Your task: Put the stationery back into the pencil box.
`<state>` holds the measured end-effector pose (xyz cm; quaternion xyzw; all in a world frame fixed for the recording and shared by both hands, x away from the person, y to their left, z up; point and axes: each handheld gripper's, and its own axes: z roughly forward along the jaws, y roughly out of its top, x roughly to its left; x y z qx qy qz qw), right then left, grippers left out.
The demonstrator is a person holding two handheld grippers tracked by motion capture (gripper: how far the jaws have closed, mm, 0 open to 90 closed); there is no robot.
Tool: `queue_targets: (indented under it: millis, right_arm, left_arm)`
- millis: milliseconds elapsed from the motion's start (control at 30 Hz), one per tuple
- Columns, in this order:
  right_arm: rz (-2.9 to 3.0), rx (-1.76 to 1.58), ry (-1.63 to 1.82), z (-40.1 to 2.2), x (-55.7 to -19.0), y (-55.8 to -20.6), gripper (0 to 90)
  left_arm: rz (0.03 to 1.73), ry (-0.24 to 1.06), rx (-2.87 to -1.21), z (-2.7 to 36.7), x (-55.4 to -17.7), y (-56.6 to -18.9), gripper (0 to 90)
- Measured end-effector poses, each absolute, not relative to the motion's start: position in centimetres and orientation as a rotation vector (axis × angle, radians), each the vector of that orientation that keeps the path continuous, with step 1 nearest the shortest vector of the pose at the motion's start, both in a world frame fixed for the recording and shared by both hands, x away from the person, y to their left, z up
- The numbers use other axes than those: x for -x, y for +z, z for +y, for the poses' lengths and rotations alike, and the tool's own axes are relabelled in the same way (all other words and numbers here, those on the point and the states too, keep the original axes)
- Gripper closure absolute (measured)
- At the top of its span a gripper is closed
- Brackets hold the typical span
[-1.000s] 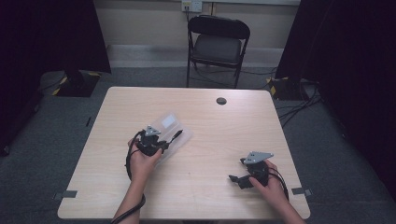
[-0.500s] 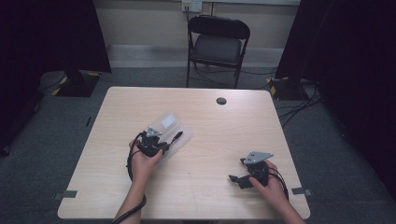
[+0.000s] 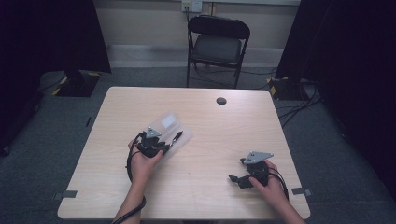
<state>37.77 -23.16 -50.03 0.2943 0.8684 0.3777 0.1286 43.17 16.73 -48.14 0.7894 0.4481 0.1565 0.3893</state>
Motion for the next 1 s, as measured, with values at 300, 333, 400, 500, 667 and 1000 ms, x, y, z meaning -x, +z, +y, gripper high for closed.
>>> queue_targets:
  millis: [300, 333, 400, 500, 667, 1000]
  right_arm:
    - [2.525, -0.855, 1.098, -23.2, -37.8, -50.0, 12.4]
    - [2.525, -0.855, 1.098, -23.2, -37.8, -50.0, 12.4]
    - [2.525, -0.854, 1.098, -23.2, -37.8, -50.0, 12.4]
    - [2.525, -0.854, 1.097, -23.2, -37.8, -50.0, 12.5]
    - [2.525, -0.854, 1.097, -23.2, -37.8, -50.0, 12.4]
    - [2.525, -0.854, 1.097, -23.2, -37.8, -50.0, 12.4]
  left_arm:
    - [1.065, 0.423, -1.998, 16.5, -42.3, -47.2, 55.9]
    - [1.059, 0.416, -1.997, 16.4, -42.2, -47.1, 53.6]
    - [1.036, 0.429, -1.985, 16.1, -41.9, -46.8, 49.4]
    - [1.035, 0.409, -1.984, 15.8, -41.6, -46.5, 43.9]
    - [1.005, 0.393, -1.989, 15.3, -41.2, -46.3, 37.5]
    - [0.947, 0.337, -2.006, 13.9, -40.1, -46.4, 28.7]
